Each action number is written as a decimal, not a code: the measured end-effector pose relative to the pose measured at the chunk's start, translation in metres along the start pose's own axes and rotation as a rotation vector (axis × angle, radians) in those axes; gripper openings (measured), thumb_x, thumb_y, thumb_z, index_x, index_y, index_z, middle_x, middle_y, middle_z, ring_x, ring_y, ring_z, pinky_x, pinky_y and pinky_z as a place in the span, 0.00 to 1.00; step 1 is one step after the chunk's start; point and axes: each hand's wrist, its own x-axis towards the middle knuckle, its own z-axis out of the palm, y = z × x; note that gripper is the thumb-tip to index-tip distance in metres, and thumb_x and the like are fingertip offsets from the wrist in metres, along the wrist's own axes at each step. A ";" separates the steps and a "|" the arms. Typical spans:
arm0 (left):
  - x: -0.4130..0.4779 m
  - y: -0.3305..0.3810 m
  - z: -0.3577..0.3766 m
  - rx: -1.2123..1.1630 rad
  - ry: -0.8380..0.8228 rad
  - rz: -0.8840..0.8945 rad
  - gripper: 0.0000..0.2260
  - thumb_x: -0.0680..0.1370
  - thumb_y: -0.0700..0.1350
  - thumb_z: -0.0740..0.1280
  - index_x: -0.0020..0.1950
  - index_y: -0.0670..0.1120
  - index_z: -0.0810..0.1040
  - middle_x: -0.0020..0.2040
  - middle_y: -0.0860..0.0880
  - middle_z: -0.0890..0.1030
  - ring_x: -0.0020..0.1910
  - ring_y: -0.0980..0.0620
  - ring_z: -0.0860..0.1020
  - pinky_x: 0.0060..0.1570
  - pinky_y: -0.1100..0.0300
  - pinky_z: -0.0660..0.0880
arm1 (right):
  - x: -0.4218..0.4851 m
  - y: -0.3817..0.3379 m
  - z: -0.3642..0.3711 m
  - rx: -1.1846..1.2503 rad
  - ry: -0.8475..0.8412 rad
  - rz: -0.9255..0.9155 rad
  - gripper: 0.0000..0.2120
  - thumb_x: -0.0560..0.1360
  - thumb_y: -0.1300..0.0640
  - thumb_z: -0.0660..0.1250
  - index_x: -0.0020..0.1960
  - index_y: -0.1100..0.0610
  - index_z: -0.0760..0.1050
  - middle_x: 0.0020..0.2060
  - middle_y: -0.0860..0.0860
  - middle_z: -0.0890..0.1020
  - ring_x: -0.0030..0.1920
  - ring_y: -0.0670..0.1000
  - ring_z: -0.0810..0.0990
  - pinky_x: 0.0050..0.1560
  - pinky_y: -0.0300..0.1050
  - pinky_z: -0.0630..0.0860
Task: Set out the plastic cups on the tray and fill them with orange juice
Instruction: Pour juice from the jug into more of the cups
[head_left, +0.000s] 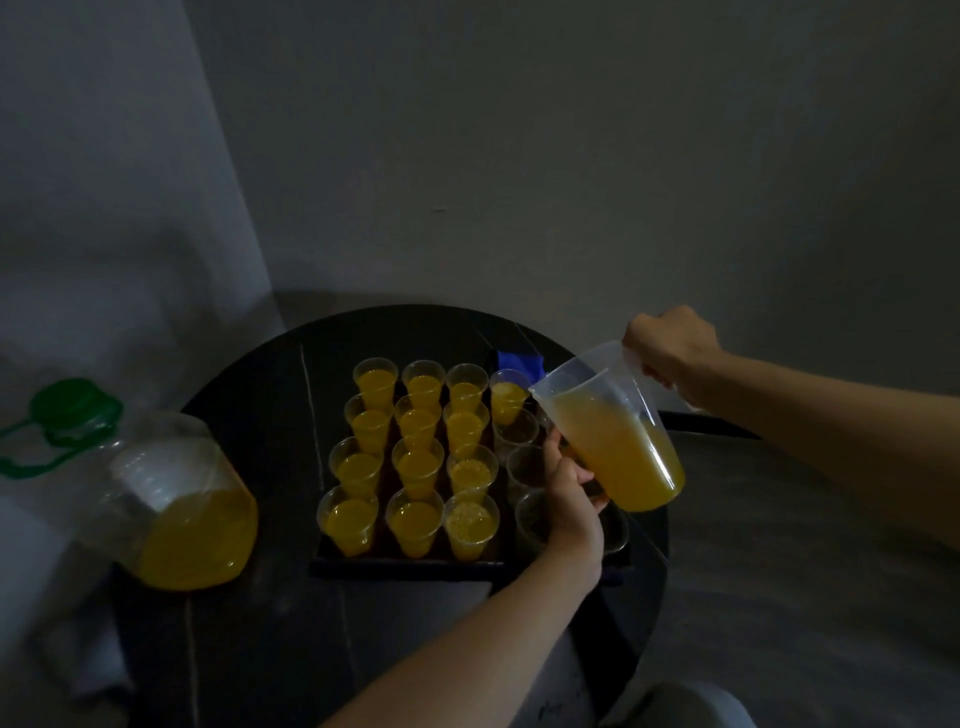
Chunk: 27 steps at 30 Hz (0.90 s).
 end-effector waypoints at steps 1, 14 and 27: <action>0.000 0.000 0.000 0.000 0.000 -0.001 0.26 0.80 0.38 0.56 0.75 0.59 0.65 0.66 0.48 0.73 0.60 0.50 0.75 0.65 0.42 0.72 | 0.000 0.000 -0.001 0.000 -0.002 0.004 0.12 0.75 0.54 0.62 0.40 0.62 0.78 0.33 0.57 0.79 0.32 0.53 0.74 0.31 0.43 0.68; -0.006 -0.005 -0.001 -0.037 -0.023 -0.018 0.21 0.82 0.41 0.55 0.73 0.58 0.66 0.67 0.47 0.74 0.62 0.47 0.75 0.56 0.48 0.76 | -0.002 -0.005 -0.006 -0.047 -0.067 0.064 0.10 0.75 0.55 0.63 0.43 0.62 0.78 0.35 0.57 0.79 0.33 0.53 0.74 0.31 0.44 0.69; -0.009 -0.010 -0.007 -0.019 -0.043 -0.039 0.26 0.79 0.37 0.54 0.74 0.57 0.66 0.67 0.47 0.73 0.63 0.47 0.75 0.63 0.41 0.76 | -0.001 -0.006 -0.001 -0.059 -0.147 0.057 0.09 0.78 0.55 0.62 0.47 0.61 0.75 0.37 0.56 0.76 0.32 0.50 0.71 0.30 0.40 0.67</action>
